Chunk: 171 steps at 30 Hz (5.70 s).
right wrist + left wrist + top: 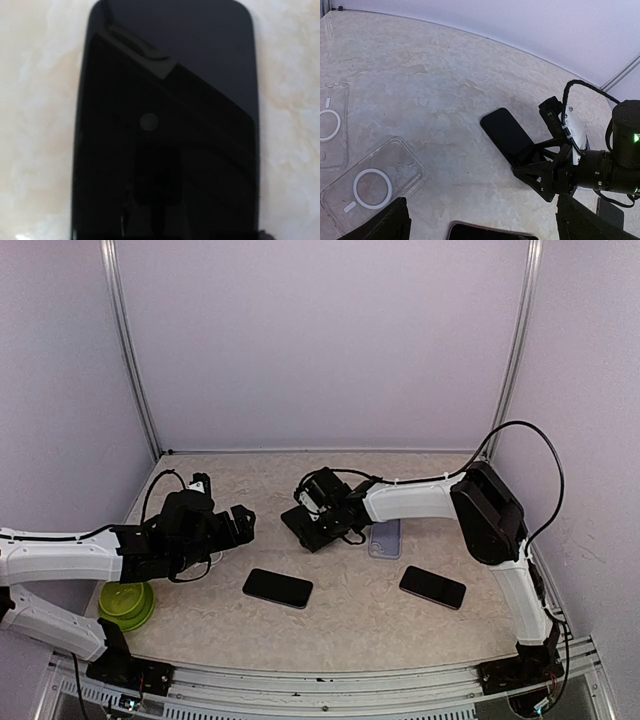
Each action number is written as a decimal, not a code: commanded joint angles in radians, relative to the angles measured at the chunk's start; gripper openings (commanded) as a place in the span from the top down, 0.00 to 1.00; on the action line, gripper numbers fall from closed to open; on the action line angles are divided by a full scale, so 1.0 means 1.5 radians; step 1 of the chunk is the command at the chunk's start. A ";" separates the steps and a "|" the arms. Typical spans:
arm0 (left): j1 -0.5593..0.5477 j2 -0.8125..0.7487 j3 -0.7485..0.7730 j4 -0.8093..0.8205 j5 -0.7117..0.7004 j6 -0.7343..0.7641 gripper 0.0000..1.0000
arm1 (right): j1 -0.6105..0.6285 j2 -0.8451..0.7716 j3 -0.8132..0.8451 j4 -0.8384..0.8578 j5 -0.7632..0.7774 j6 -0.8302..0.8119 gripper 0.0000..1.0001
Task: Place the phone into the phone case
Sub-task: Pick up the phone at the center of the board, then pass from the right arm to the left
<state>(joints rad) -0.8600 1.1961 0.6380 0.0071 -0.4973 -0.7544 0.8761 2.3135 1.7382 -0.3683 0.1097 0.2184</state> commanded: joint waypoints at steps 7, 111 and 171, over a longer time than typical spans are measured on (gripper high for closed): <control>-0.001 0.003 -0.002 0.004 -0.001 0.001 0.01 | 0.006 0.018 -0.014 -0.013 0.008 -0.017 0.37; 0.079 0.147 -0.019 0.304 0.731 0.011 0.30 | 0.179 -0.471 -0.567 0.445 -0.002 -0.443 0.37; 0.061 0.128 -0.028 0.302 0.675 0.030 1.00 | 0.112 -0.547 -0.642 0.532 0.239 -0.354 0.00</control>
<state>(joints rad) -0.7620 1.4185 0.5621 0.4591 0.5488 -0.7311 1.0641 1.4948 0.7845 0.3748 0.3534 -0.4175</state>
